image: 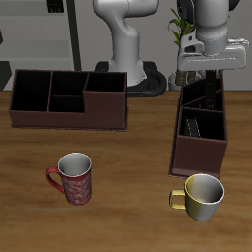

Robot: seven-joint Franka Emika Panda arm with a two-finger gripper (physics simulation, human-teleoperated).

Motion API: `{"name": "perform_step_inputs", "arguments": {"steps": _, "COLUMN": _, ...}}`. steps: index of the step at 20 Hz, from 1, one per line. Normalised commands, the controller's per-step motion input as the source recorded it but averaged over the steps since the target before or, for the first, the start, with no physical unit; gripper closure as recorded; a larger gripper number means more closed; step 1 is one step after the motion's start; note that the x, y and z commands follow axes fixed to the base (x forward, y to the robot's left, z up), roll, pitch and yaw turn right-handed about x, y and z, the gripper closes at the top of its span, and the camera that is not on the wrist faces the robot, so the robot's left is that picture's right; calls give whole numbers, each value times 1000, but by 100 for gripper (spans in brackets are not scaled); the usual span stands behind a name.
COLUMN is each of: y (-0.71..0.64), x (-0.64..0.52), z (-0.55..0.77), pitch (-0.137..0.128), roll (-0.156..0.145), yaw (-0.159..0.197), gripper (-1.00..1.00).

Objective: Place the yellow book into the left desk caddy's right compartment and place the black book into the left desk caddy's back compartment

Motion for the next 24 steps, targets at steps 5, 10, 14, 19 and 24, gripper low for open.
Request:
{"name": "perform_step_inputs", "arguments": {"steps": 5, "y": 170, "x": -39, "z": -107, "pitch": 16, "roll": 5, "yaw": 39, "gripper": 100}}
{"name": "perform_step_inputs", "arguments": {"steps": 10, "y": 123, "x": -17, "z": -18, "pitch": -3, "roll": 23, "yaw": 35, "gripper": 100}}
{"name": "perform_step_inputs", "arguments": {"steps": 14, "y": -40, "x": 119, "z": -68, "pitch": 11, "roll": -20, "yaw": 11, "gripper": 100}}
{"name": "perform_step_inputs", "arguments": {"steps": 19, "y": -40, "x": 90, "z": -138, "pitch": 20, "roll": -6, "yaw": 4, "gripper": 100}}
{"name": "perform_step_inputs", "arguments": {"steps": 24, "y": 33, "x": 51, "z": -207, "pitch": 29, "roll": -5, "yaw": 5, "gripper": 100}}
